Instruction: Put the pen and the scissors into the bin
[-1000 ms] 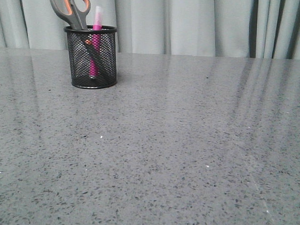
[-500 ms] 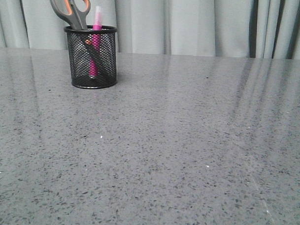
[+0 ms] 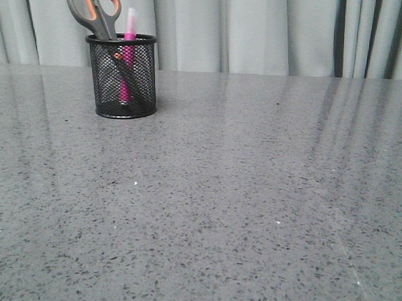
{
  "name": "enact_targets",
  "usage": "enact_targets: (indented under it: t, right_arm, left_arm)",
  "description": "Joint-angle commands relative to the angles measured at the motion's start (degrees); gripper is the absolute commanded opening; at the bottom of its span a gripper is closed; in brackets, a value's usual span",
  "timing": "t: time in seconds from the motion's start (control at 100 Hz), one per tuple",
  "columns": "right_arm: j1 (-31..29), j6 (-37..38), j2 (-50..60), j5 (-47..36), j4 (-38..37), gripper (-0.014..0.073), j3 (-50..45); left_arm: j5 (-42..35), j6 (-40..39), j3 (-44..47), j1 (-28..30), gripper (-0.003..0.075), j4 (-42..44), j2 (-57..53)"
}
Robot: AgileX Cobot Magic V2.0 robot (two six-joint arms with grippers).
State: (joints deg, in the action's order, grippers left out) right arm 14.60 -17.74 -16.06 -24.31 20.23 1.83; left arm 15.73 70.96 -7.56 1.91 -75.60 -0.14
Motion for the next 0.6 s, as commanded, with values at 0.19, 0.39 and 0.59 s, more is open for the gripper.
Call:
enact_targets:
  t: [0.19,0.39,0.59]
  right_arm:
    - [-0.38,-0.47,-0.43,-4.59,-0.2,-0.0069,1.48]
    - [-0.38,-0.47,-0.43,-4.59,-0.2,-0.0069,1.48]
    - [-0.38,-0.47,-0.43,-4.59,-0.2,-0.0069,1.48]
  left_arm:
    - [-6.78,-52.91,-1.26,0.04,-0.0022,49.43,-0.83]
    - [-12.97,-73.67,2.31,0.04,-0.0022,72.59,-0.83]
    - [-14.69,-76.86,7.35,-0.46,-0.0022,76.1,-1.05]
